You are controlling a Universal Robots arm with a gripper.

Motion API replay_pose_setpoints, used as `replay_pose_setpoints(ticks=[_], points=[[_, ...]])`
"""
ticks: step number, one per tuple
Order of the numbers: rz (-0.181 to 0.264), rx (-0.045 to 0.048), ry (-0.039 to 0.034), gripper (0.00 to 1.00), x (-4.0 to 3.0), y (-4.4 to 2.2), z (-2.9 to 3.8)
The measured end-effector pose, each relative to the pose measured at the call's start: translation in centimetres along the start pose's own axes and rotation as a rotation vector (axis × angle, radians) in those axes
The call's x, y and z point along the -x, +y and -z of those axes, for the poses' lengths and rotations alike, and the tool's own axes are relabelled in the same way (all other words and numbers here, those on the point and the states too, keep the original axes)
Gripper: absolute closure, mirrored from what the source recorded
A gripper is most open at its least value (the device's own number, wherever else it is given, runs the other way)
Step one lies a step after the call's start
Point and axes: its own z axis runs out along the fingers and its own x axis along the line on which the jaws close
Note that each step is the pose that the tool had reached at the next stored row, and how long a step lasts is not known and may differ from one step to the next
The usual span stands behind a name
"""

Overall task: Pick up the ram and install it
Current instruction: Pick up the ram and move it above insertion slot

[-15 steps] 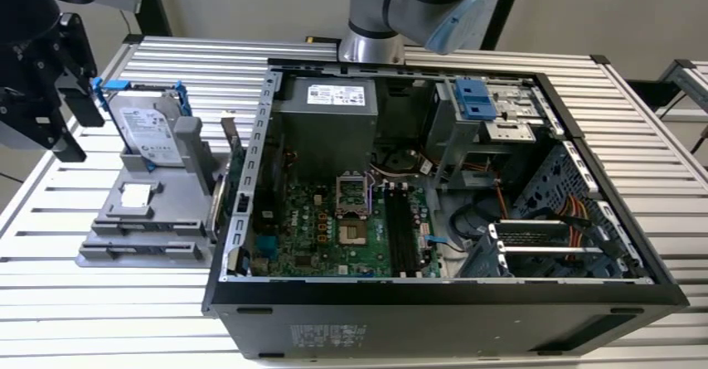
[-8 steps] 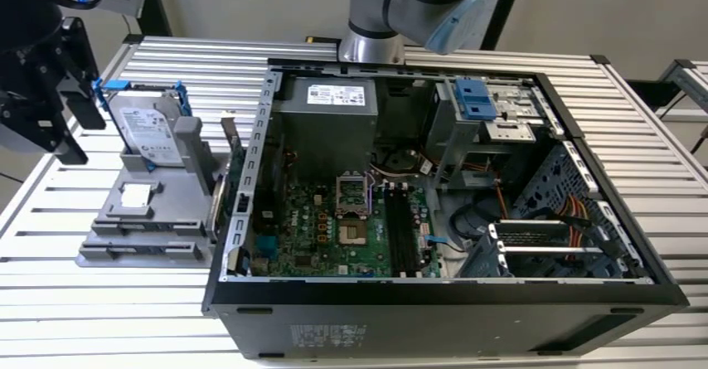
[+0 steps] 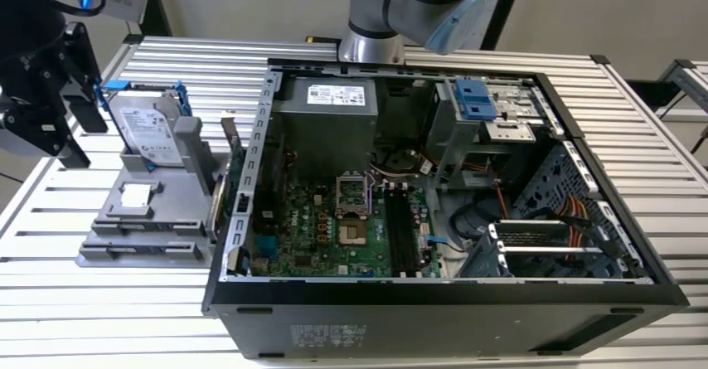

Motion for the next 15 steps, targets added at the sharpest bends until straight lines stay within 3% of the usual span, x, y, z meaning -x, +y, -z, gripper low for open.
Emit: replay_pose_setpoints(ticks=[15], points=[[-0.001,0.0,0.0,0.0,-0.02,-0.02,-0.86]])
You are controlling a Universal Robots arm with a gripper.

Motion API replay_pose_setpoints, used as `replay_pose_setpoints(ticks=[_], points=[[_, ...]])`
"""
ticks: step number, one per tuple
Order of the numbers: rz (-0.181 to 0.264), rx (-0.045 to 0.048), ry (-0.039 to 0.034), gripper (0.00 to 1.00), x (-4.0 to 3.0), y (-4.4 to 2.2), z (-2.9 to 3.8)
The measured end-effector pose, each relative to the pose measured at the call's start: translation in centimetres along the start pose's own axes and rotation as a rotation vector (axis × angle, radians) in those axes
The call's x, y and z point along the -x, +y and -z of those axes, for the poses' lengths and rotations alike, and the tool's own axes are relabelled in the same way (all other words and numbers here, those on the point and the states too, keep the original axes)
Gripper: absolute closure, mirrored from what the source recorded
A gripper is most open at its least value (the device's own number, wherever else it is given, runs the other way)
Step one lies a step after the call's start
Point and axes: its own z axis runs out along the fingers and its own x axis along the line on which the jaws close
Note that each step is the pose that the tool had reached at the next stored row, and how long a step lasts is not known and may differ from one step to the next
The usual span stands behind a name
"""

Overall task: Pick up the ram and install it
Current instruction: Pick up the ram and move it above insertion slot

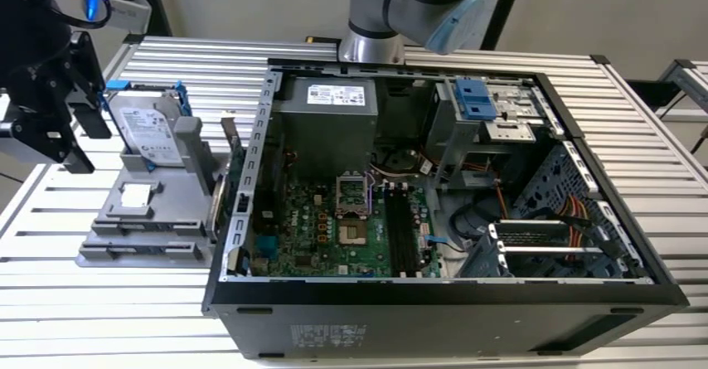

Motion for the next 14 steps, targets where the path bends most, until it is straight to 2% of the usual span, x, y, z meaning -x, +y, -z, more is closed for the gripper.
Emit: replay_pose_setpoints(ticks=[14], points=[[0.0,0.0,-0.0001,0.0,-0.02,-0.02,-0.84]])
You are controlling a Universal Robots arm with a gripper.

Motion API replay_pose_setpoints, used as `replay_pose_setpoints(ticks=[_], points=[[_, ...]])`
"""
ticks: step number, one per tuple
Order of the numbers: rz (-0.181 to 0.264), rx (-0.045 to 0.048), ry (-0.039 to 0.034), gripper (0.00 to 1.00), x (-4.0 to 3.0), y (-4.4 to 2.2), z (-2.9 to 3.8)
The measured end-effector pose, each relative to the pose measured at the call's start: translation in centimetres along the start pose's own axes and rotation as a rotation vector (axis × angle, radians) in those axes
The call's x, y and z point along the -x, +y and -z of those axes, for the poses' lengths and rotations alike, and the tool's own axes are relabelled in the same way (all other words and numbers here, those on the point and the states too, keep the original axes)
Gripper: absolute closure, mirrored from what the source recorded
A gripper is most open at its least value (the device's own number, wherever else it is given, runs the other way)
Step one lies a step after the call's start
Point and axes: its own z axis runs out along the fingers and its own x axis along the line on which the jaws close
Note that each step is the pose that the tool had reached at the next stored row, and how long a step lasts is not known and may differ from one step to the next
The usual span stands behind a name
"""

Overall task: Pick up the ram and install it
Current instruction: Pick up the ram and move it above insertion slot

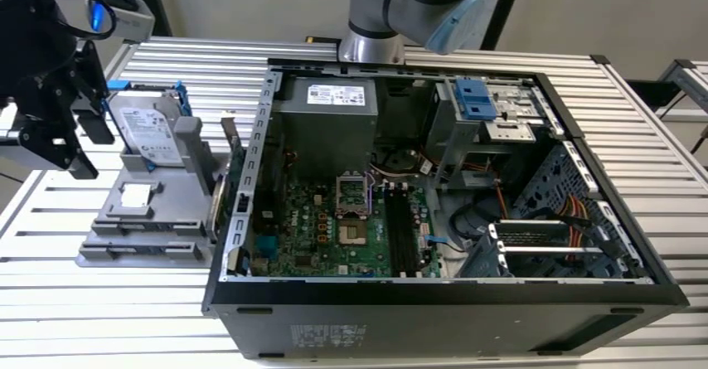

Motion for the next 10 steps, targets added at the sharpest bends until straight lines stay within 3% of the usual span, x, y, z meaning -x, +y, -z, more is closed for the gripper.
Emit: replay_pose_setpoints(ticks=[5,10], points=[[0.0,0.0001,0.0001,0.0,-0.01,-0.01,-0.51],[0.0,0.0,0.0,0.0,-0.01,-0.01,-0.54]])
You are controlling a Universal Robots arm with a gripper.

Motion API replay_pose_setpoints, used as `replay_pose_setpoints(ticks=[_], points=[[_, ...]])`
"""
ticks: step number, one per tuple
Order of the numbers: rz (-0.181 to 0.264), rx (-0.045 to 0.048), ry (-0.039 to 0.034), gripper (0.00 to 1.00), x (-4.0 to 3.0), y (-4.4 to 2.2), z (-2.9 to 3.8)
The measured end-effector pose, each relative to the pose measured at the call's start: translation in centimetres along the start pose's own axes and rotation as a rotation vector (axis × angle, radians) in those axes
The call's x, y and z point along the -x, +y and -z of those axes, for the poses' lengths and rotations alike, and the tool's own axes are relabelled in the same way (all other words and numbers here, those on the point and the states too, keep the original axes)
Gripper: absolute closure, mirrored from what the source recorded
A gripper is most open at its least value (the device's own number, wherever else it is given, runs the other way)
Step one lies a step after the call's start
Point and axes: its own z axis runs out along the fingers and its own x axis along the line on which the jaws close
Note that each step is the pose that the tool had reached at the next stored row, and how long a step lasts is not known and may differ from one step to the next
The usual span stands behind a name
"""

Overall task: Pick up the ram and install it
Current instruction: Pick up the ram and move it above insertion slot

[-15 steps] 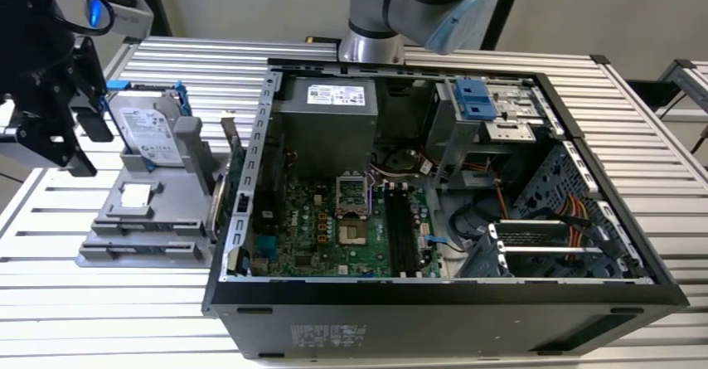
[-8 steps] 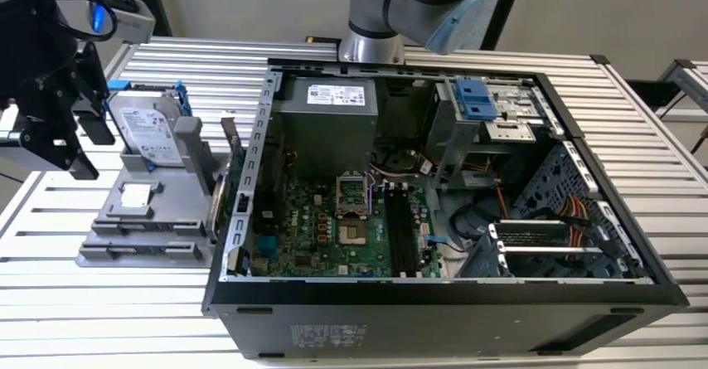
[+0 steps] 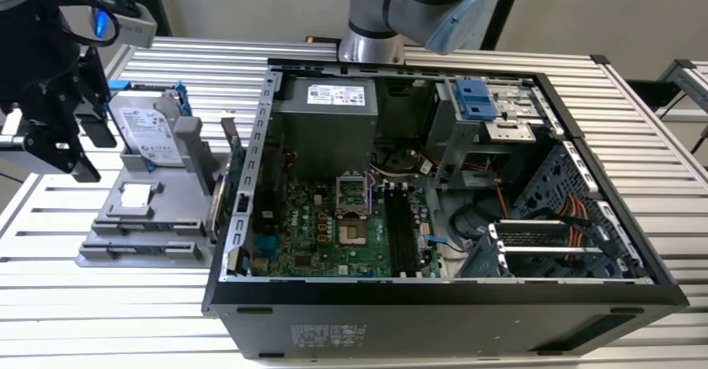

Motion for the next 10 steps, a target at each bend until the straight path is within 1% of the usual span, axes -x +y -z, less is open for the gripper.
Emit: replay_pose_setpoints(ticks=[10], points=[[0.0,0.0,0.0007,0.0,-0.01,0.0,-0.35]])
